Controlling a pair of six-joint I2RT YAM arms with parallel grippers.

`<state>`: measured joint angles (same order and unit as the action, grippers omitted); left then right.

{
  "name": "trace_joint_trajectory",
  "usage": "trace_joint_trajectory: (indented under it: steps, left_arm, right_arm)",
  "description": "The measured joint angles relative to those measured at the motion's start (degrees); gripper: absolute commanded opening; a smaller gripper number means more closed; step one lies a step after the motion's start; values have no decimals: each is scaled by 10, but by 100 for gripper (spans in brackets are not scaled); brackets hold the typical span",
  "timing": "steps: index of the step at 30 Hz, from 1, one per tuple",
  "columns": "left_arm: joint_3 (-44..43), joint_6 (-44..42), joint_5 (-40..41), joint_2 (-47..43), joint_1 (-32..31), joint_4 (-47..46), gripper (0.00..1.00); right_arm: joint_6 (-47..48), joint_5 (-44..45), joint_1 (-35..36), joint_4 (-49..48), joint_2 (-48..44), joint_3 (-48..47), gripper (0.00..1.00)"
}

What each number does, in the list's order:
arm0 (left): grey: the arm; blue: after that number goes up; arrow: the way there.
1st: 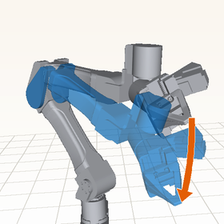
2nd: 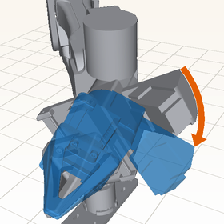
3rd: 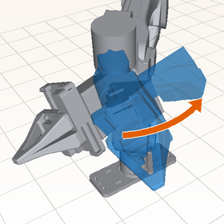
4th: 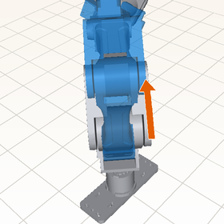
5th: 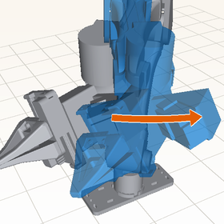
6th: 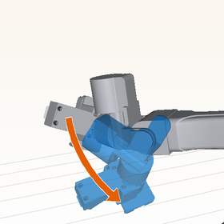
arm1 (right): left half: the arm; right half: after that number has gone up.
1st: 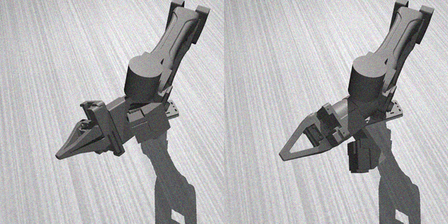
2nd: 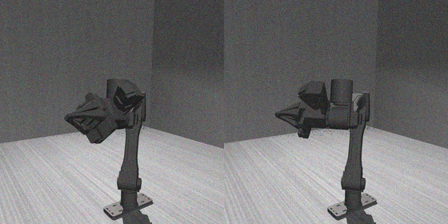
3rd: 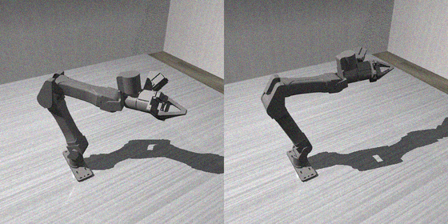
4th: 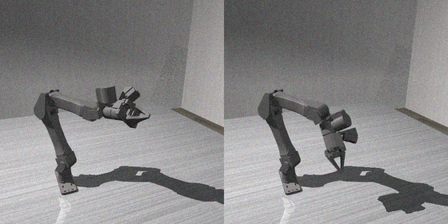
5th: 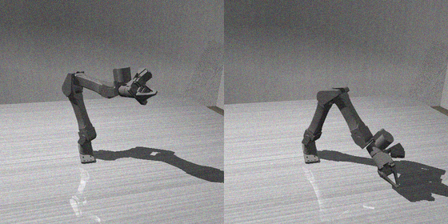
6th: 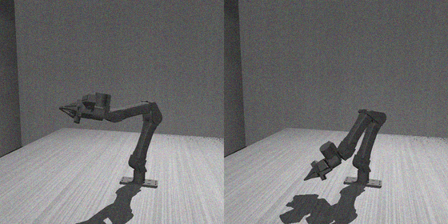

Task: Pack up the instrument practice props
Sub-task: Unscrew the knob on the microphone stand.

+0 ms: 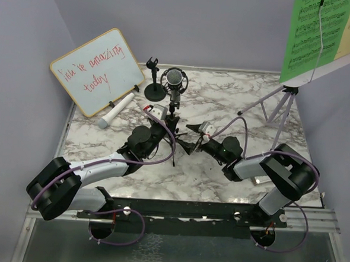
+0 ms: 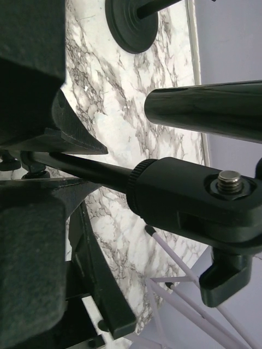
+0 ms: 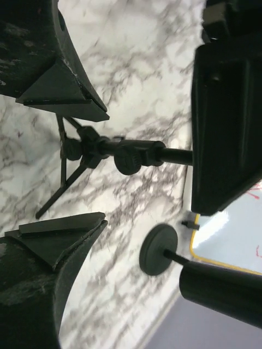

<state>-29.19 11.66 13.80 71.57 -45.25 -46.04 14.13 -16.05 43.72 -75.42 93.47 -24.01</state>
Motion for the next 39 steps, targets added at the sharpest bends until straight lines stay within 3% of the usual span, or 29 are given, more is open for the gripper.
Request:
trace_joint_trajectory:
  steps: [9, 15, 30, 34, 39]
  left_arm:
    - [0, -1, -12, -6, 0, 9, 0]
    - [-1, -1, -19, -7, 0, 12, 0]
    - [-3, -1, -25, -7, 0, 17, 0]
    - [-3, -1, -25, -7, 0, 17, 0]
    - [-4, -1, -26, -7, 0, 17, 0]
  right_arm:
    - [-317, -136, -87, -76, 30, -24, 66]
    - [-464, -210, -139, -104, 89, -67, 63]
    - [-542, -275, -139, -67, 124, -127, 54]
    - [-549, -283, -139, -59, 135, -127, 46]
    - [-561, -299, -139, -61, 140, -127, 27]
